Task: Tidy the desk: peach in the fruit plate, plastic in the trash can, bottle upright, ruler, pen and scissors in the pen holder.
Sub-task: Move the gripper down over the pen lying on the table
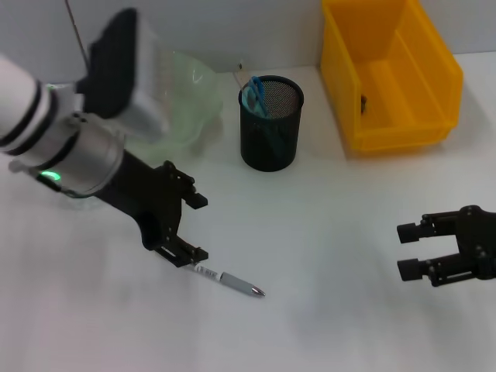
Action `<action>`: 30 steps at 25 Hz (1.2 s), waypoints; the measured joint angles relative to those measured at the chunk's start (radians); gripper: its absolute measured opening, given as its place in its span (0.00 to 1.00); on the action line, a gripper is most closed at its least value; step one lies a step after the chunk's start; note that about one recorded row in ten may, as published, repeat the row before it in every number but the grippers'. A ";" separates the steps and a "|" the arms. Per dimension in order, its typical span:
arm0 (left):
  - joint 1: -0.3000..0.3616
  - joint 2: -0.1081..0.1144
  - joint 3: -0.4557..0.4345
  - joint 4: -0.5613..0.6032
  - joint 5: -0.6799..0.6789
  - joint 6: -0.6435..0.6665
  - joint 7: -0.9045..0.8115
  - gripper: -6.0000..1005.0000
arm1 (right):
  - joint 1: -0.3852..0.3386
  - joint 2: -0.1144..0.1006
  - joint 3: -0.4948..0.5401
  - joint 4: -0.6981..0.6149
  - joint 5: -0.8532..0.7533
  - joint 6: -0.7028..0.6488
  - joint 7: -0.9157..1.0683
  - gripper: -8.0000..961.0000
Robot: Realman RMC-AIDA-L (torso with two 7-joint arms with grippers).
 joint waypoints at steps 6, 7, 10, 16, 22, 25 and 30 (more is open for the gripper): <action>-0.069 -0.002 0.173 0.006 0.058 -0.050 0.072 0.72 | 0.014 0.000 0.005 0.007 0.000 0.029 0.017 0.82; -0.078 -0.002 0.199 -0.001 0.066 -0.060 0.078 0.72 | 0.017 0.001 0.008 0.010 0.000 0.035 0.020 0.82; -0.107 -0.002 0.290 -0.036 0.080 -0.099 0.092 0.72 | 0.020 0.011 0.016 0.011 0.000 0.057 0.031 0.82; -0.137 -0.004 0.365 -0.072 0.085 -0.127 0.146 0.71 | 0.023 0.020 0.021 0.012 -0.001 0.072 0.036 0.82; -0.162 -0.007 0.424 -0.109 0.085 -0.141 0.153 0.71 | 0.023 0.025 0.023 0.012 -0.001 0.073 0.037 0.82; -0.175 -0.008 0.455 -0.138 0.083 -0.154 0.153 0.71 | 0.021 0.027 0.023 0.012 -0.001 0.080 0.037 0.82; -0.172 -0.010 0.531 -0.152 0.085 -0.221 0.153 0.70 | 0.021 0.031 0.022 0.012 -0.001 0.083 0.037 0.82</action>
